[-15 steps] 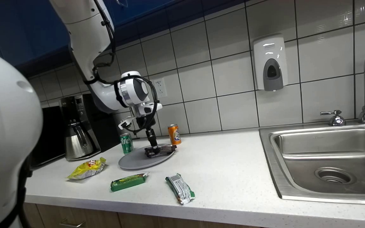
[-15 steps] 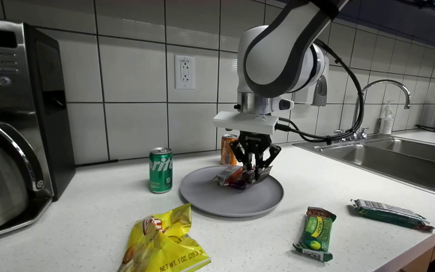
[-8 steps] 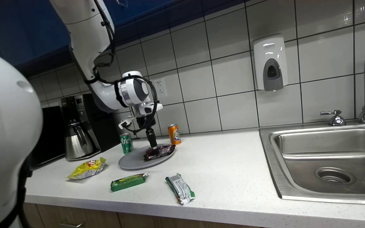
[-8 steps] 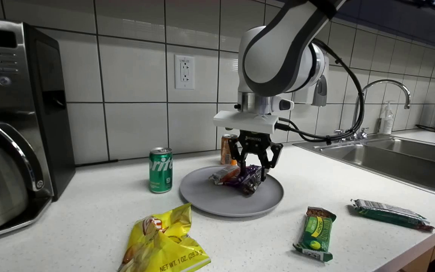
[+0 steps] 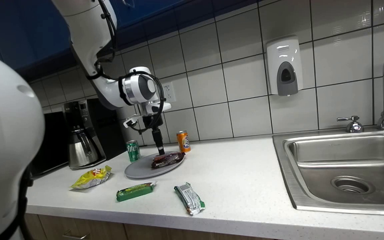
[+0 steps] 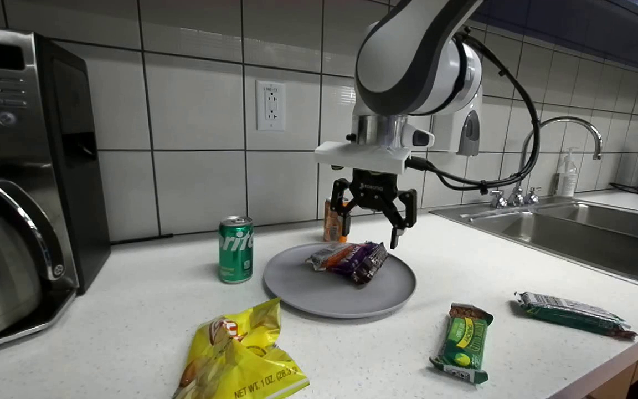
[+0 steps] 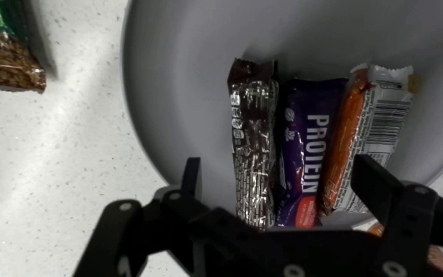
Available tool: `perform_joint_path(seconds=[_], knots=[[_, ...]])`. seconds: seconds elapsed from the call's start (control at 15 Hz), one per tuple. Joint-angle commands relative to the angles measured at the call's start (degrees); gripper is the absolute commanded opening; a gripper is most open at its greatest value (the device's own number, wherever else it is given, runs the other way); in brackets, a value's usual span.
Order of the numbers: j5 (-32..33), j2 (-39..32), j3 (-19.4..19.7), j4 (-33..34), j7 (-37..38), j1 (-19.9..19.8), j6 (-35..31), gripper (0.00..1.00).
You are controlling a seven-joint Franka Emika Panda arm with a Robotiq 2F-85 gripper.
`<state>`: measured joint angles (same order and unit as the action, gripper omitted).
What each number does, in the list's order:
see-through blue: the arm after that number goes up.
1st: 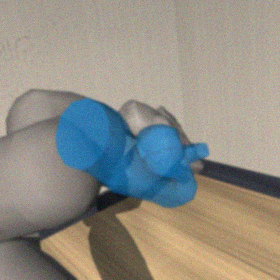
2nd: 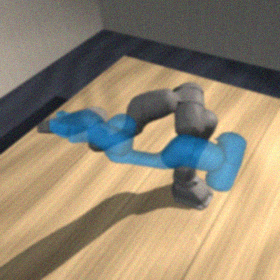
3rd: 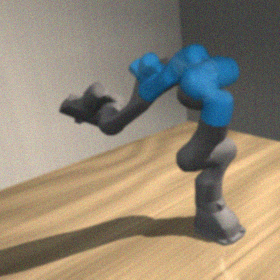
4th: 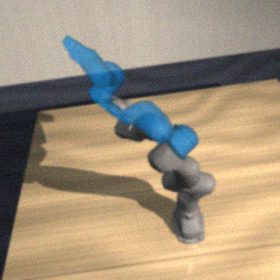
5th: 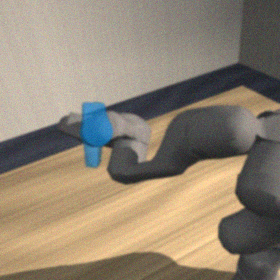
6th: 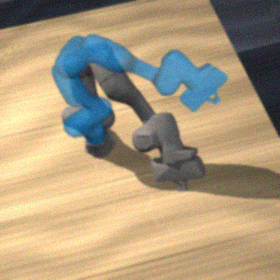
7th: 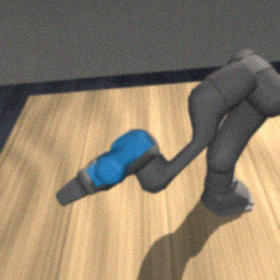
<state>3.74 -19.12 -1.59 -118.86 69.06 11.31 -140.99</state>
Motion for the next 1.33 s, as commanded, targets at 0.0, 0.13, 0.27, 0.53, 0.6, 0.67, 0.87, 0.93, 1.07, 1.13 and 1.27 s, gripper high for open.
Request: perform_joint_path(seconds=[0.0, 0.13, 0.27, 0.53, 0.6, 0.67, 0.87, 0.93, 1.07, 1.13, 1.27], knots=[[-2.65, 5.44, -0.5, -2.05, -3.91, -1.06, 3.3, 1.0], [-2.81, 7.31, -0.42, -2.83, -4.78, -1.25, 4.36, 1.0], [-3.1, 8.89, -0.43, -3.77, -5.71, -1.69, 5.62, 1.0], [-1.48, 7.09, -0.31, -2.49, -3.35, -1.24, 4.44, 1.0], [-1.49, 7.16, -0.32, -2.62, -3.39, -1.25, 4.44, 1.0], [-1.49, 7.16, -0.32, -2.69, -3.4, -1.25, 4.44, 1.0], [-1.5, 7.16, -0.32, -2.8, -3.44, -1.26, 4.44, 1.0], [-1.51, 7.16, -0.32, -2.81, -3.46, -1.26, 4.44, 1.0], [-1.52, 7.16, -0.32, -2.83, -3.48, -1.26, 4.44, 1.0], [-1.52, 7.16, -0.32, -2.83, -3.49, -1.26, 4.44, 1.0], [-1.52, 7.16, -0.32, -2.84, -3.5, -1.26, 4.44, 1.0]])
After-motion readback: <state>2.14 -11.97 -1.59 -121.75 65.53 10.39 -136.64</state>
